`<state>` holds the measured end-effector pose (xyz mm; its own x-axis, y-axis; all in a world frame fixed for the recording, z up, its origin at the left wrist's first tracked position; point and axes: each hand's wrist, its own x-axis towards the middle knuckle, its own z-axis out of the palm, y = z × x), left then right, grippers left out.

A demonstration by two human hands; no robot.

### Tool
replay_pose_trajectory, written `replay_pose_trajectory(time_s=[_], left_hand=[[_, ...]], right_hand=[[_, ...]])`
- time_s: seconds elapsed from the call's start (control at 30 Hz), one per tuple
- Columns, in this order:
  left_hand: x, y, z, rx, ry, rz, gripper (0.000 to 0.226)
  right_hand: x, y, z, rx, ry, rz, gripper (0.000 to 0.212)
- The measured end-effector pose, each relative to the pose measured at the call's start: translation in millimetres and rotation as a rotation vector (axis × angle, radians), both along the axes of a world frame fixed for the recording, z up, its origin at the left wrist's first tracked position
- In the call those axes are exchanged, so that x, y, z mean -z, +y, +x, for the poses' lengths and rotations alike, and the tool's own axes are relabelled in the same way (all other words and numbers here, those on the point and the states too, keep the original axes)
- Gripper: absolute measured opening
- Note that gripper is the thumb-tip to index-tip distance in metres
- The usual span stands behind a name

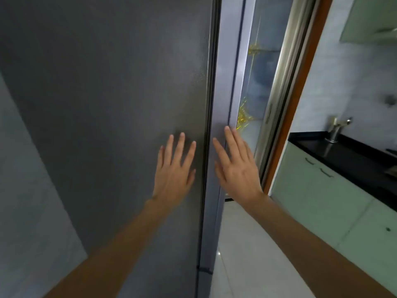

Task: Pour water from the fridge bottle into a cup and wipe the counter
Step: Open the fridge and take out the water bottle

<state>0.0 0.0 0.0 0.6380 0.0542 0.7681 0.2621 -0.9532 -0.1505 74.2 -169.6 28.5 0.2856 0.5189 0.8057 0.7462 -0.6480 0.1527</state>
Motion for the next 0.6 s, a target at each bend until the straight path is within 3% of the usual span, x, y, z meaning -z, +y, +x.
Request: replay_pose_trajectory(time_s=[0.3,0.6], left_hand=[[14.5,30.3,29.3,0.060,-0.054,0.022,0.083],[22.1,33.5,36.4,0.106,-0.085,0.005,0.076]], right_hand=[[8.8,34.1,24.1,0.190,-0.082,-0.031,0.056],[19.8,46.1,30.3,0.178,-0.090,0.108,0.065]])
